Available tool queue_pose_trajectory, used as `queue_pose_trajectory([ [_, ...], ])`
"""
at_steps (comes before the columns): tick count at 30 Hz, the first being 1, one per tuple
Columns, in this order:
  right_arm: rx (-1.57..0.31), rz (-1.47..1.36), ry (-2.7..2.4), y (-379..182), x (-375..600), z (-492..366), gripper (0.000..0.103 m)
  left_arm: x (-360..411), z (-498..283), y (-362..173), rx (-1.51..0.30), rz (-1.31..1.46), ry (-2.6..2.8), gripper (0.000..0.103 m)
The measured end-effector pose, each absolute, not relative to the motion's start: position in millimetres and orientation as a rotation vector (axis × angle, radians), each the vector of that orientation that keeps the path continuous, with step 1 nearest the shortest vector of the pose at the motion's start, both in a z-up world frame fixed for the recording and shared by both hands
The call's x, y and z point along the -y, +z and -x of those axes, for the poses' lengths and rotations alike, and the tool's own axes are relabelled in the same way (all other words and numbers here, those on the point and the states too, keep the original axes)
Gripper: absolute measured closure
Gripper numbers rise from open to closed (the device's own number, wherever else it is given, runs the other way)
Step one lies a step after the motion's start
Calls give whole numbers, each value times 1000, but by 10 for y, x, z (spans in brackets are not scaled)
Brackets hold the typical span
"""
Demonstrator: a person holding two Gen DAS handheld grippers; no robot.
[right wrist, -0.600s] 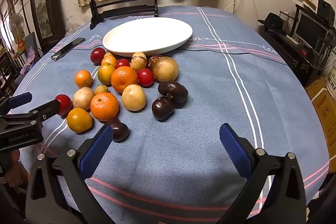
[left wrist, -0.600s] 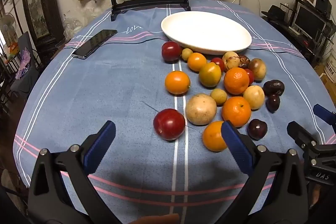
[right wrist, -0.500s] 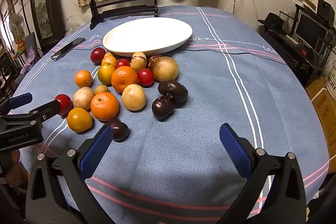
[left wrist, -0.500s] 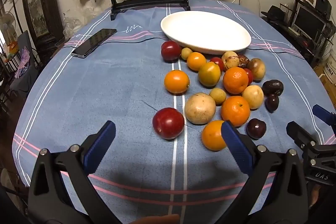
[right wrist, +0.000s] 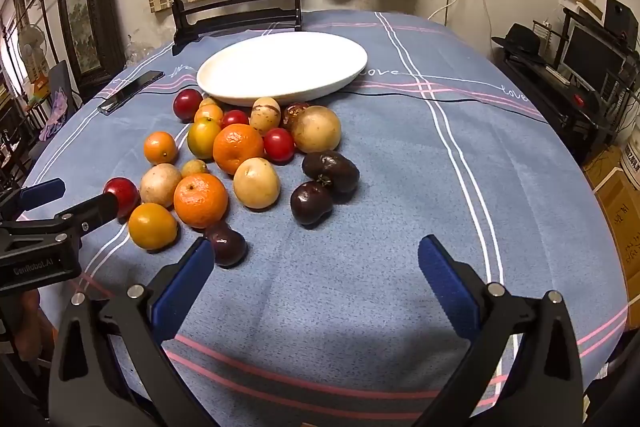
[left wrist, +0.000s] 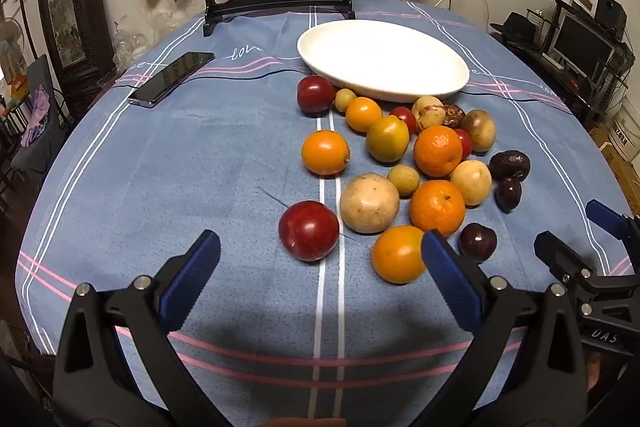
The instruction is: Organize fruits
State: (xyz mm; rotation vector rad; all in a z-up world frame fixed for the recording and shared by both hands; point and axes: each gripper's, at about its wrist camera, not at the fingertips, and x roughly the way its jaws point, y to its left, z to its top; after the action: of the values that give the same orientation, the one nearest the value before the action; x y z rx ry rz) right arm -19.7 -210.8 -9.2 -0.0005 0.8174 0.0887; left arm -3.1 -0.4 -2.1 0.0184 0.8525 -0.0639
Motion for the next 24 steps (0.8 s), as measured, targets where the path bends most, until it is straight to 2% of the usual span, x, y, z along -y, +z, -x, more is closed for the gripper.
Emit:
queue_pose_trajectory([
  [24, -826, 0, 92, -137, 2107, 185, 1, 28, 14, -66, -878, -20, -58, 2],
])
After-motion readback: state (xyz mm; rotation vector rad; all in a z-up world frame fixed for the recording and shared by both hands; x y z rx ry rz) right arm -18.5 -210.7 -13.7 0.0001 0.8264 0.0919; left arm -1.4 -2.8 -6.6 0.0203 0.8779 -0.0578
